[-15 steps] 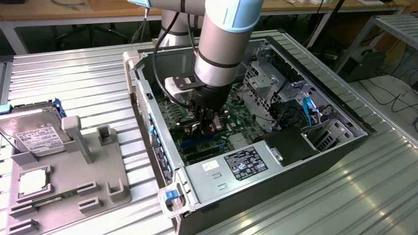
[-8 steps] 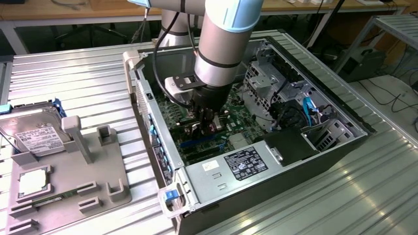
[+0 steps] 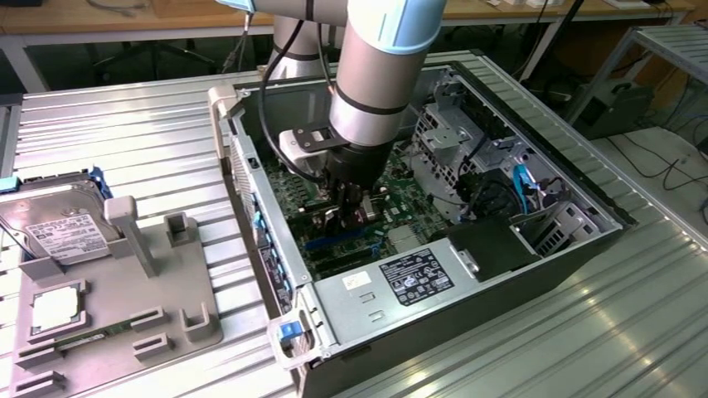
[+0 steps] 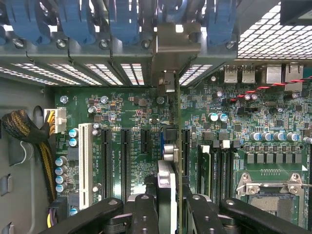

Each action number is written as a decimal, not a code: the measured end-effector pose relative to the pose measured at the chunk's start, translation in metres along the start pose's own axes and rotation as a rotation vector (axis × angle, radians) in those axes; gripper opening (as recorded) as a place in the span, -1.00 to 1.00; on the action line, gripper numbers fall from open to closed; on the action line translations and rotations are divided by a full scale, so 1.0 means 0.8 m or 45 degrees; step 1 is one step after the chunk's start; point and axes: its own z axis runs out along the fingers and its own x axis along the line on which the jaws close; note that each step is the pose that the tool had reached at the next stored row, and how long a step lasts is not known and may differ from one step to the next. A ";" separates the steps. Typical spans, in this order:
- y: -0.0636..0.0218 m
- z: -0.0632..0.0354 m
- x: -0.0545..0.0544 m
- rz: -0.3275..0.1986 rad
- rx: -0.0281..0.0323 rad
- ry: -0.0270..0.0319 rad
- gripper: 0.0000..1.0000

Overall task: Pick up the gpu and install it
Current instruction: 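Insert the gpu into the slot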

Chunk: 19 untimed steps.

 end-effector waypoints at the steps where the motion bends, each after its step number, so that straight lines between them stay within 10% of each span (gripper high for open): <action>1: 0.000 0.000 0.000 0.000 0.0000 0.0000 -0.44; 19: 0.000 0.001 0.002 0.002 0.0001 -0.0012 -0.44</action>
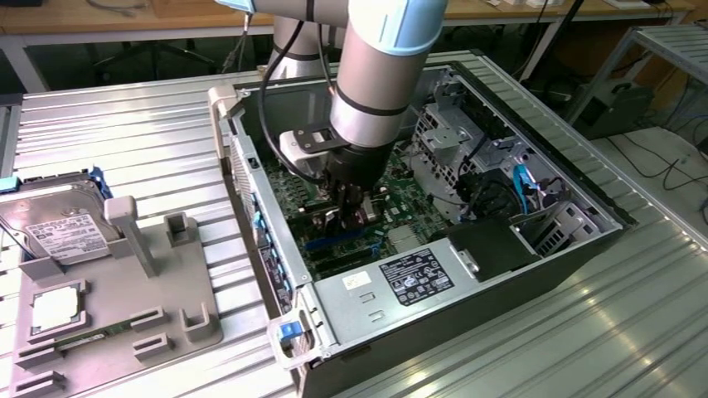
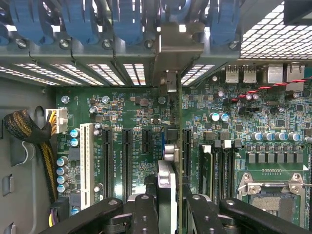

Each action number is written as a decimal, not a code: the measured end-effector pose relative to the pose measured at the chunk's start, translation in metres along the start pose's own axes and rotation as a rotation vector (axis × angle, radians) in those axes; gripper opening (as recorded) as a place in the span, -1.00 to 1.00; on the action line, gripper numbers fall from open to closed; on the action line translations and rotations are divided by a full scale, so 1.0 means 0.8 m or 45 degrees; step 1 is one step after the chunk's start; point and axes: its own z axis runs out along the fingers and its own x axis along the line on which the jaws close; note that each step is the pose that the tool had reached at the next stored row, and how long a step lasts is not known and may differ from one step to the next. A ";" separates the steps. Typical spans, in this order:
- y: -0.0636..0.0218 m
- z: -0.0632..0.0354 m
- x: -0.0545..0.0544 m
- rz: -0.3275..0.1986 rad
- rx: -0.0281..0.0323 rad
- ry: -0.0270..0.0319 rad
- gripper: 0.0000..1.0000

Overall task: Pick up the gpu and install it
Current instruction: 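Insert the gpu into the slot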

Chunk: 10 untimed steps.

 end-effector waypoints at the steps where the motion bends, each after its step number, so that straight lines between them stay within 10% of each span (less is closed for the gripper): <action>1: 0.000 0.001 0.000 0.000 0.0000 0.0000 -0.44; 10: 0.000 0.002 0.000 0.000 0.0002 -0.0082 -0.44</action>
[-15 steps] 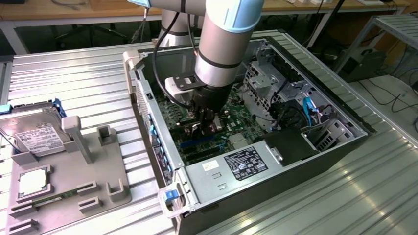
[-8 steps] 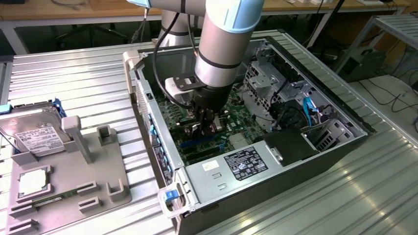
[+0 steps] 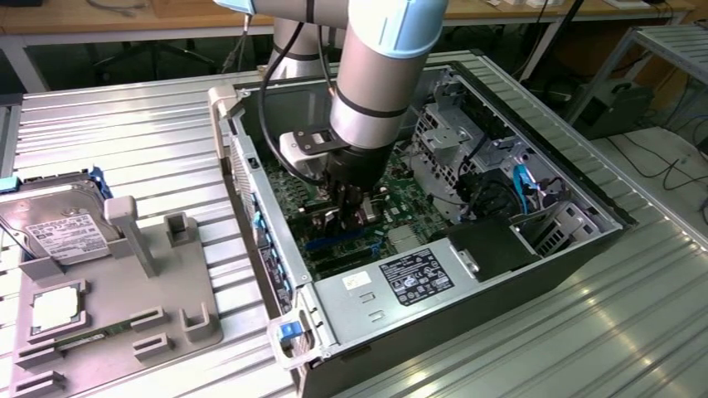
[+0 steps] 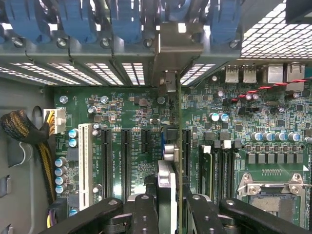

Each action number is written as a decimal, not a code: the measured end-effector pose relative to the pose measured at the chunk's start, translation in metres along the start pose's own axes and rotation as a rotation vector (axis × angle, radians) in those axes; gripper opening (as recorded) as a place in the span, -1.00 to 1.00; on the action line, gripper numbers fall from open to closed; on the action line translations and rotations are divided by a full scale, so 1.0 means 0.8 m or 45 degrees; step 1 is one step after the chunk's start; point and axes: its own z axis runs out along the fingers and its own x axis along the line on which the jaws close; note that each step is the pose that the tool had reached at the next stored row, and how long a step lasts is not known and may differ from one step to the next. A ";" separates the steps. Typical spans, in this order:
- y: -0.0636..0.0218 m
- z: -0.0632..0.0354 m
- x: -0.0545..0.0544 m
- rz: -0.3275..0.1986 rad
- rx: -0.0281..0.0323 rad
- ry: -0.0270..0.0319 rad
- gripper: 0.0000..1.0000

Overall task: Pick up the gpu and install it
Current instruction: 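Insert the gpu into the slot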

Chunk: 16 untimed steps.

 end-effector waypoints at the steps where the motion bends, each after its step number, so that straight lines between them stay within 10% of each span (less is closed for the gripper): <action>1: 0.000 0.000 0.000 0.000 0.0000 -0.0009 -0.44; 16: 0.000 -0.001 0.004 0.000 0.0000 -0.0104 -0.44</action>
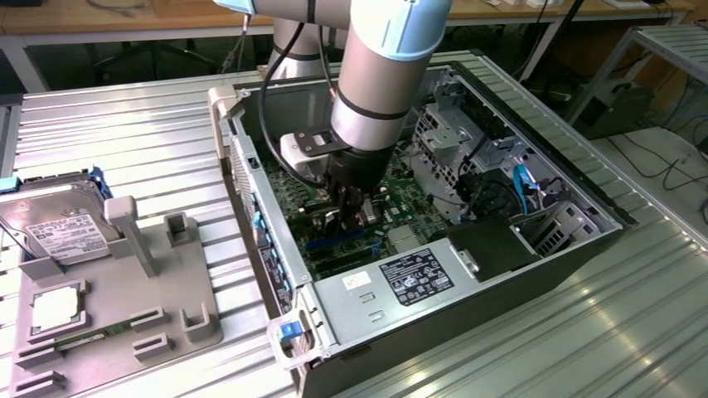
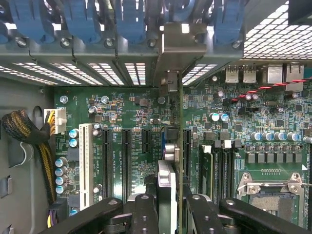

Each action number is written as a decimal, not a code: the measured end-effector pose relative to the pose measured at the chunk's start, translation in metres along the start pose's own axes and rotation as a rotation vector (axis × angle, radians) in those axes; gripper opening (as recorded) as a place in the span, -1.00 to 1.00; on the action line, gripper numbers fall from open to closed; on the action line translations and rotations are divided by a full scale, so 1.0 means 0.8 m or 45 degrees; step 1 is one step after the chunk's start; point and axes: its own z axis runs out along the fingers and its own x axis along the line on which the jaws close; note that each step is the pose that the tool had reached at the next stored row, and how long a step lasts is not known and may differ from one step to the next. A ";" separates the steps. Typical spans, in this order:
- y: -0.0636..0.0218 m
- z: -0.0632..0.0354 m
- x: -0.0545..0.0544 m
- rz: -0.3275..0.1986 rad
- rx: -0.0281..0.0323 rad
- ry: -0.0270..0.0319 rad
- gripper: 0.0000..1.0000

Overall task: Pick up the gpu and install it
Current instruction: 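Insert the gpu into the slot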

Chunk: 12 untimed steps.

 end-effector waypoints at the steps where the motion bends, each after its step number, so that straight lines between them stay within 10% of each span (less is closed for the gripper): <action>1: 0.000 0.000 0.000 0.000 0.0000 -0.0002 -0.44; 12: 0.000 0.001 0.001 -0.001 0.0004 -0.0173 -0.44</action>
